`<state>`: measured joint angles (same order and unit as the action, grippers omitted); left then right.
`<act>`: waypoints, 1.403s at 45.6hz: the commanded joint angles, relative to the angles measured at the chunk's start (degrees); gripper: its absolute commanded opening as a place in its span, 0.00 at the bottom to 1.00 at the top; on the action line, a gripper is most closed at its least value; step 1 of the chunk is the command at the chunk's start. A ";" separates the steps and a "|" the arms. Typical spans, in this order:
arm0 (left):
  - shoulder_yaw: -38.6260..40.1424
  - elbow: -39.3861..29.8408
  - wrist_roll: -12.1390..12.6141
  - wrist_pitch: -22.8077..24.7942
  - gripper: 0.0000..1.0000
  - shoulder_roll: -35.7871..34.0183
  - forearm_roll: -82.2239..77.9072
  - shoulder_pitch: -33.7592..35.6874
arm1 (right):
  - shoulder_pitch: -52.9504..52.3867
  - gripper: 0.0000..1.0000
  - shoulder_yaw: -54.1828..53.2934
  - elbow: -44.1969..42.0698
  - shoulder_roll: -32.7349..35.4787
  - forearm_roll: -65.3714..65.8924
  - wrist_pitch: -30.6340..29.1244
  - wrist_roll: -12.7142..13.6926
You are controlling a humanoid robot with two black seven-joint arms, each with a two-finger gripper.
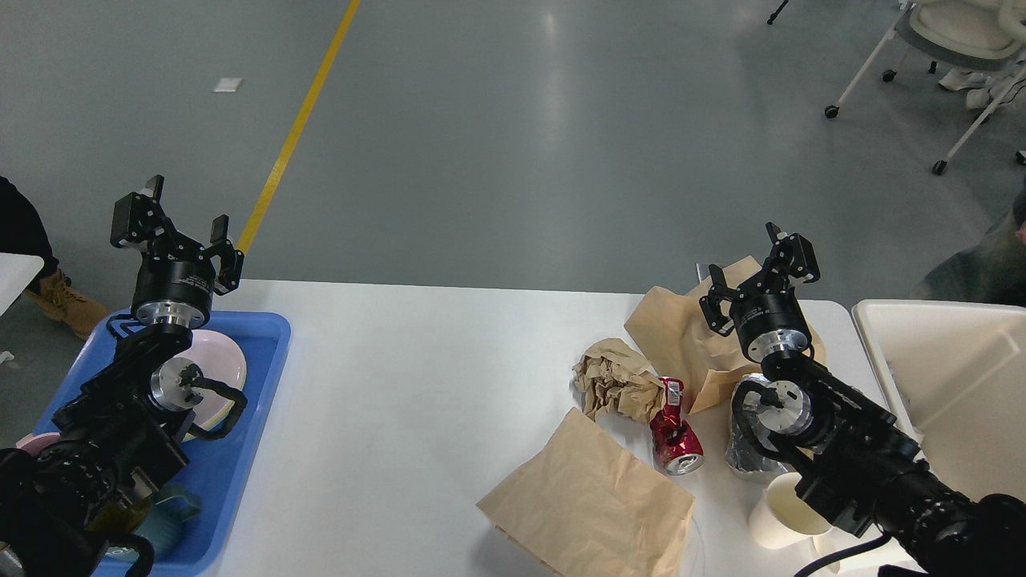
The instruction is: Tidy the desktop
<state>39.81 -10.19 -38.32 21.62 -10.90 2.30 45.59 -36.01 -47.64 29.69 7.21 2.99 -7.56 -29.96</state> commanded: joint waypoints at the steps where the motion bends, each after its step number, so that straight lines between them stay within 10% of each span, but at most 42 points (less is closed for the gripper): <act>1: 0.00 0.00 0.00 0.00 0.96 0.00 -0.01 -0.06 | -0.02 1.00 0.00 0.02 0.00 0.00 0.00 -0.01; 64: 0.00 0.00 0.00 0.00 0.96 0.00 -0.01 -0.06 | -3.89 1.00 -0.70 -0.94 5.10 -0.09 0.35 0.52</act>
<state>39.81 -10.19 -38.32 21.62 -10.90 2.32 45.56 -40.09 -47.81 29.44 12.12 2.99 -7.30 -29.44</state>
